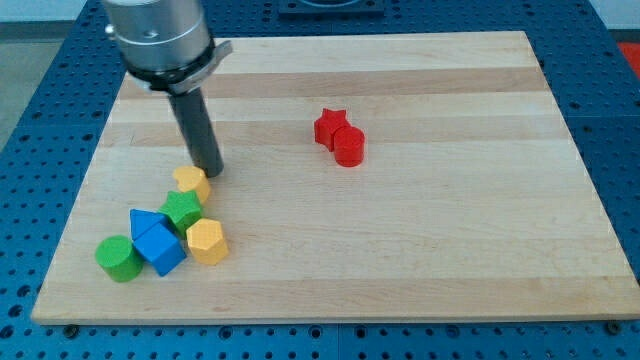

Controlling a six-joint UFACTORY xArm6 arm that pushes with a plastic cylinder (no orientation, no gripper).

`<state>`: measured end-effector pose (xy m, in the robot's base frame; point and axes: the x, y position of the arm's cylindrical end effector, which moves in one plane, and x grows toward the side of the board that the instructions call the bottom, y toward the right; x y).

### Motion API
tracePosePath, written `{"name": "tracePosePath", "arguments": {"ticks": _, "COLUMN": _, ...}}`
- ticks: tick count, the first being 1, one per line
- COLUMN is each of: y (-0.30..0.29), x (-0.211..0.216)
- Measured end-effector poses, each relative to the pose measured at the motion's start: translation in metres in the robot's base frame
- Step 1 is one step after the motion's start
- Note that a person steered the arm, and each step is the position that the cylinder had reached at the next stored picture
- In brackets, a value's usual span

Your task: Push the red blocks downwards of the board

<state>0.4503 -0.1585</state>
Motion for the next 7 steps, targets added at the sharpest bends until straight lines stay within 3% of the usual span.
{"name": "tracePosePath", "arguments": {"ticks": 2, "y": -0.021, "x": 0.006}}
{"name": "tracePosePath", "arguments": {"ticks": 4, "y": 0.001, "x": -0.062}}
{"name": "tracePosePath", "arguments": {"ticks": 6, "y": 0.116, "x": -0.098}}
{"name": "tracePosePath", "arguments": {"ticks": 7, "y": 0.146, "x": -0.094}}
